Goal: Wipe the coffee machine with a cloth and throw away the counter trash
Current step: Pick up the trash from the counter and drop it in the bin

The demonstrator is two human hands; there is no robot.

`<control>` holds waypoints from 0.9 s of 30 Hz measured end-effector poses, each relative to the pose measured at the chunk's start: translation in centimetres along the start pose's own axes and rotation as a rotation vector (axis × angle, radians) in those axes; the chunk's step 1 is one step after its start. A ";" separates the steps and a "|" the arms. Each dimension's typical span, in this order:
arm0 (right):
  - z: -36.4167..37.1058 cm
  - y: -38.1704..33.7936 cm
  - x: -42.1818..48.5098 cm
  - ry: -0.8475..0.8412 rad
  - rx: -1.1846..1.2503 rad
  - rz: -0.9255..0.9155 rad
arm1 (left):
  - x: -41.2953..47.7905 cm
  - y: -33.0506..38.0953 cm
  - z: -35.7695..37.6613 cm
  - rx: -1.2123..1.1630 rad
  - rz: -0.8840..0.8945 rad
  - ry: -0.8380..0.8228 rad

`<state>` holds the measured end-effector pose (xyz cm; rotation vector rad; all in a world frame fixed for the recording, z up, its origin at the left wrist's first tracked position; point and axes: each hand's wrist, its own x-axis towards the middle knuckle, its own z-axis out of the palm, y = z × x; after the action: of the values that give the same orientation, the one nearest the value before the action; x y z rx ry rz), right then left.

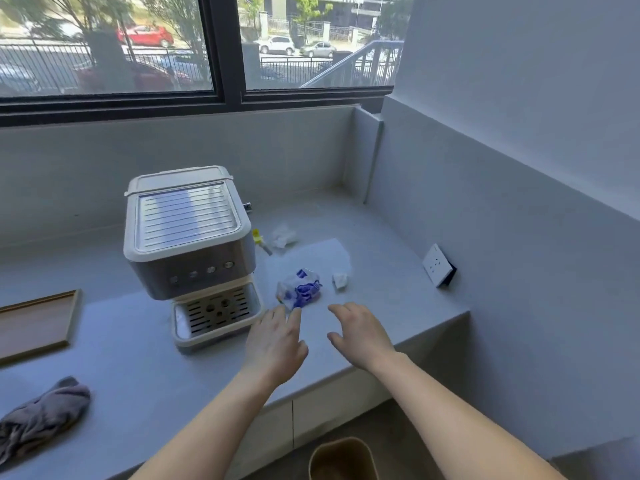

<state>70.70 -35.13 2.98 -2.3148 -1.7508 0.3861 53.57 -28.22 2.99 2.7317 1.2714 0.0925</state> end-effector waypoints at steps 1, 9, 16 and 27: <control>-0.1 0.3 1.2 0.004 0.007 0.024 | 1.0 -0.1 0.1 -0.010 0.003 -0.002; -0.3 3.1 10.5 0.001 -0.004 0.206 | 10.1 -1.5 2.6 -0.054 0.008 -0.053; 2.2 4.8 15.1 -0.075 -0.052 0.236 | 14.2 -2.9 5.4 -0.030 -0.050 -0.231; 3.5 6.1 15.3 -0.014 -0.054 0.159 | 14.1 -3.2 6.2 -0.162 -0.079 -0.142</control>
<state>79.07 -21.99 -3.51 -2.5037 -1.6079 0.3872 60.93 -15.92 -3.58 2.5010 1.2707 -0.0058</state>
